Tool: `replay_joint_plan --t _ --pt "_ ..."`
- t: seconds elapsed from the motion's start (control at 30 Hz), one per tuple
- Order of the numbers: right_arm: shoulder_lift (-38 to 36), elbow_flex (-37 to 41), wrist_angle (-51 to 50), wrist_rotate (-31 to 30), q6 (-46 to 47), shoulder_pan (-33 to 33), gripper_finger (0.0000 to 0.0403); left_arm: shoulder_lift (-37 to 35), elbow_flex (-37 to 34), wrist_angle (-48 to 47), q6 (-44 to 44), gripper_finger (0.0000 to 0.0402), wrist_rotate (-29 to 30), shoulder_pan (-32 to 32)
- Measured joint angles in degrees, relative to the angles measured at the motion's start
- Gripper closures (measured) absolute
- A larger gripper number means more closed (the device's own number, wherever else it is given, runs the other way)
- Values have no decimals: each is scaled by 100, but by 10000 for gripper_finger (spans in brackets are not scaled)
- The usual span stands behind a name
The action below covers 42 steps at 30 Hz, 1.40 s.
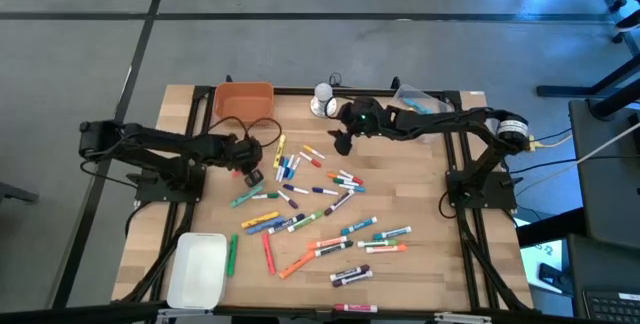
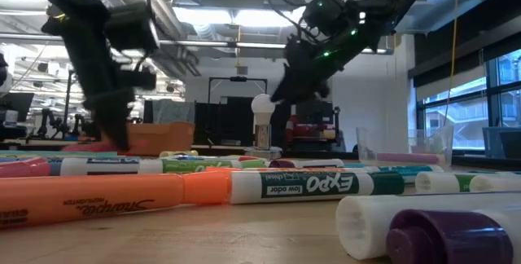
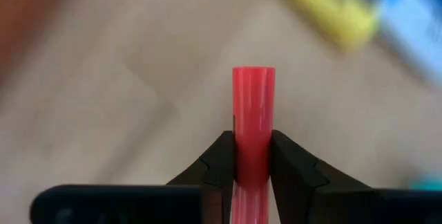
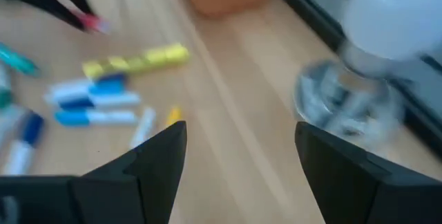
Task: Pick & Place Markers
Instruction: Put the large pink highlighter pen into the transparent bin
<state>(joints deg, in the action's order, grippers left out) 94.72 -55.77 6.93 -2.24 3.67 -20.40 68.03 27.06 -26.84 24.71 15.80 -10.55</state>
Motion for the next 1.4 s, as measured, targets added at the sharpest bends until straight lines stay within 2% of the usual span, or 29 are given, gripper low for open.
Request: replay_joint_plan --t 0.2,0.33,0.47,0.63,0.7,0.97,1.27,1.4 --pt "975 -4 2256 1746 1055 68 132 -705 178 321 -149 328 1012 -78" --pt "1676 -117 3722 2265 2021 170 132 -1111 178 1024 -277 338 1377 -98" --pt "2082 -459 4024 2218 1764 350 132 -1277 136 2185 -346 336 1535 -96" --pt "2307 -762 3995 2138 1391 478 132 -1134 -188 4271 -289 334 1212 -96" --pt "2320 -857 4027 2137 1437 501 132 -1001 -269 4815 -282 335 1144 -94" --pt "2342 -905 4223 2299 1973 384 132 -271 -327 5574 -38 333 1109 -96" --pt "2341 -907 4205 1946 1826 360 133 419 -327 6872 213 333 513 -199" --pt "2341 -907 4259 2024 1807 347 157 601 -327 6863 336 331 367 -249"
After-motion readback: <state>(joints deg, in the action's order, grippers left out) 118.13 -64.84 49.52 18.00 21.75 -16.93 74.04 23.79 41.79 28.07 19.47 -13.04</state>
